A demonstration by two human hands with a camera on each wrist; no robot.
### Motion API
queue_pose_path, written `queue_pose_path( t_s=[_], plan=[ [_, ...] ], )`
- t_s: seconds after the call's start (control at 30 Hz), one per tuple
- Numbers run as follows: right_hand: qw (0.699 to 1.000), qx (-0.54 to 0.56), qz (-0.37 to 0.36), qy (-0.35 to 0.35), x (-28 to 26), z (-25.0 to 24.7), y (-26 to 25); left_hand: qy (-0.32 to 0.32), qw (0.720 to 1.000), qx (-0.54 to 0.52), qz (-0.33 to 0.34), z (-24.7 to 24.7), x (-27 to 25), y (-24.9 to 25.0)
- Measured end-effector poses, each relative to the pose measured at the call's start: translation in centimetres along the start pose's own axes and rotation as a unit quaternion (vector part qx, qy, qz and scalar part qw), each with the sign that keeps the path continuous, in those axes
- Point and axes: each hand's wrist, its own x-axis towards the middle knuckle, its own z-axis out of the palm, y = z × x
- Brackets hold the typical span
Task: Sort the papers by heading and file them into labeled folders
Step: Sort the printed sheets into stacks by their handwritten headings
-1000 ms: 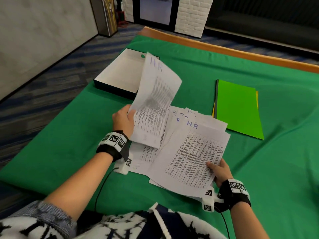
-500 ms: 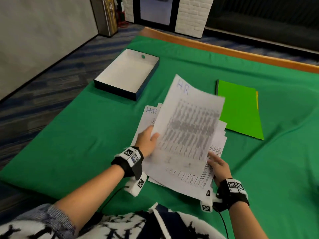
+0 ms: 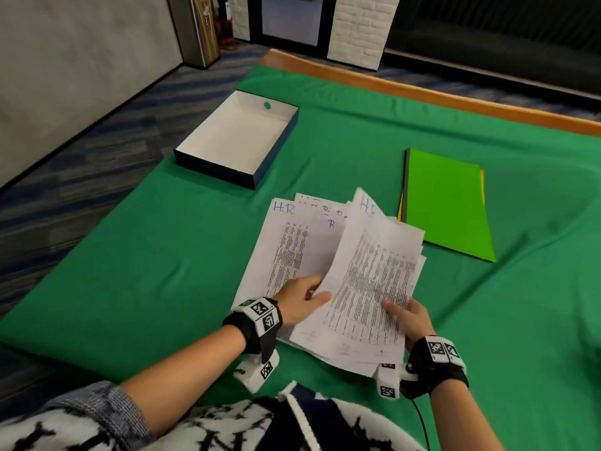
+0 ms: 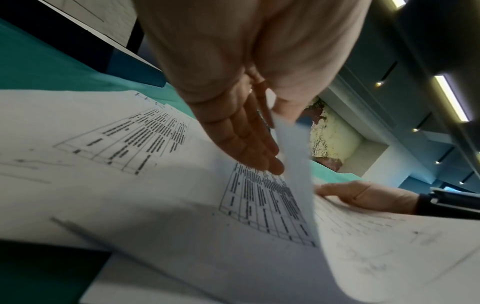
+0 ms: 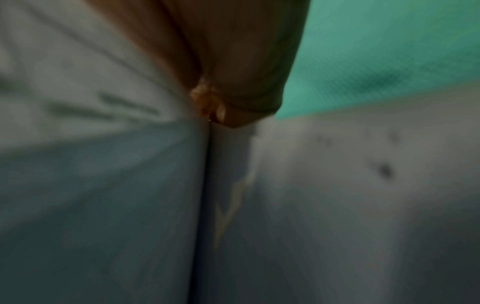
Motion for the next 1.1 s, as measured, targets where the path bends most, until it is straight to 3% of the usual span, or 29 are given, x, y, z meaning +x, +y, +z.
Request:
queue_pose_path(
  t_s=[0.13,0.23,0.33,0.43,0.73,0.9,1.1],
  plan=[
    [1.0,0.024,0.009,0.002,-0.1,0.0,0.3,0.029,0.996,-0.074,-0.048,-1.2,-0.5,-0.1],
    [1.0,0.025,0.002,0.013,-0.1,-0.1,0.6,0.165,0.983,-0.001,-0.084,-3.4,-0.2,-1.7],
    [0.999,0.048,0.011,0.008,0.4,-0.3,1.2,0.268,0.945,0.088,-0.163,-5.4,0.1,-4.6],
    [0.998,0.065,0.019,0.005,0.7,-0.5,1.4,0.261,0.933,0.111,-0.223,-6.3,-0.2,-6.4],
    [0.996,0.086,0.021,-0.015,0.3,-0.6,1.2,0.257,0.942,0.071,-0.203,-6.7,0.5,-6.7],
    [0.997,0.067,0.031,-0.005,0.5,-0.8,1.2,0.295,0.937,0.005,-0.187,-6.3,0.4,-6.3],
    [0.997,0.068,0.024,-0.006,0.5,-0.8,1.1,0.29,0.935,0.005,-0.205,-6.9,0.1,-6.1]
  ],
)
